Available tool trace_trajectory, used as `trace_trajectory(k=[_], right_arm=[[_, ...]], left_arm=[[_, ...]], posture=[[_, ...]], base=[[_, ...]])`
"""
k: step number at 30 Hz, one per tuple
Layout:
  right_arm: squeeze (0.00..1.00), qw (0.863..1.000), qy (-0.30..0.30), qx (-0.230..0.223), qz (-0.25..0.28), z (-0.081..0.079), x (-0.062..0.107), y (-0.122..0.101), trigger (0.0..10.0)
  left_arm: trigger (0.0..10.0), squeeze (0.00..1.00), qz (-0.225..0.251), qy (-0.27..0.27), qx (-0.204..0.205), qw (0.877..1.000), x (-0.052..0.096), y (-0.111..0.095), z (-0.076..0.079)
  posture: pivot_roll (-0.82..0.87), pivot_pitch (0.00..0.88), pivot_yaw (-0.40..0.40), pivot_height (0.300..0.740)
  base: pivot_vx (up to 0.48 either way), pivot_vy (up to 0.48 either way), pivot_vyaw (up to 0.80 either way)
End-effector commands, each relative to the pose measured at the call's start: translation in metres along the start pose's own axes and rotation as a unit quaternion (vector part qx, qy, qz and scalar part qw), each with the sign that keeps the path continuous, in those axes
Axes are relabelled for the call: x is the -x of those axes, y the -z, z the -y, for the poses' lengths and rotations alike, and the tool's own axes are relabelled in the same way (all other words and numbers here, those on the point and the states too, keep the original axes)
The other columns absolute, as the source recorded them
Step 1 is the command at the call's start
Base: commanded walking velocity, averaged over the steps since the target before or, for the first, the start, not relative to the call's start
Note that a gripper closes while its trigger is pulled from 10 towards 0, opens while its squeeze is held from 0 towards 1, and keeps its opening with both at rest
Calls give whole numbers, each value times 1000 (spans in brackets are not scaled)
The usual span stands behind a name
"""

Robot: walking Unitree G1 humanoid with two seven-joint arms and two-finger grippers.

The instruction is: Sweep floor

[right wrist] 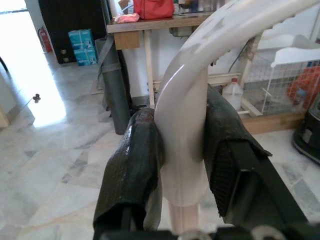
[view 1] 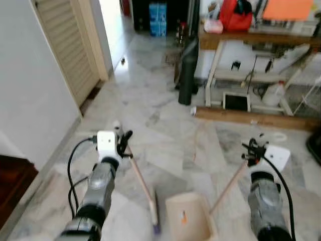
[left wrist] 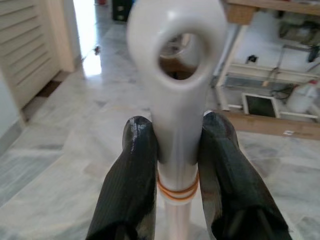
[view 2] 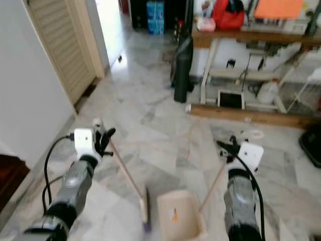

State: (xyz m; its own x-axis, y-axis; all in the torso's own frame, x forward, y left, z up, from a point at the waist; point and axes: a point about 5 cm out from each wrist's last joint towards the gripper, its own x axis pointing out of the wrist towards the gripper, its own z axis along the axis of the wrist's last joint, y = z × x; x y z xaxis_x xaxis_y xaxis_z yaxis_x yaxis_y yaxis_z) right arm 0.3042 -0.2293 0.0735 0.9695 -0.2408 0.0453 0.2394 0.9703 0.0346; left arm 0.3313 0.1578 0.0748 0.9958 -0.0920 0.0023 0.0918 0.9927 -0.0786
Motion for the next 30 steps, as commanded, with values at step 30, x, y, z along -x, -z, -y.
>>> trace_trajectory(k=[30], right_arm=[[0, 999, 21, -36, 6, 7, -6, -7, 10000]], left_arm=[[10000, 0, 26, 5, -12, 1000, -5, -11, 3]], posture=[[-172, 0, 22, 740]], base=[[198, 0, -85]])
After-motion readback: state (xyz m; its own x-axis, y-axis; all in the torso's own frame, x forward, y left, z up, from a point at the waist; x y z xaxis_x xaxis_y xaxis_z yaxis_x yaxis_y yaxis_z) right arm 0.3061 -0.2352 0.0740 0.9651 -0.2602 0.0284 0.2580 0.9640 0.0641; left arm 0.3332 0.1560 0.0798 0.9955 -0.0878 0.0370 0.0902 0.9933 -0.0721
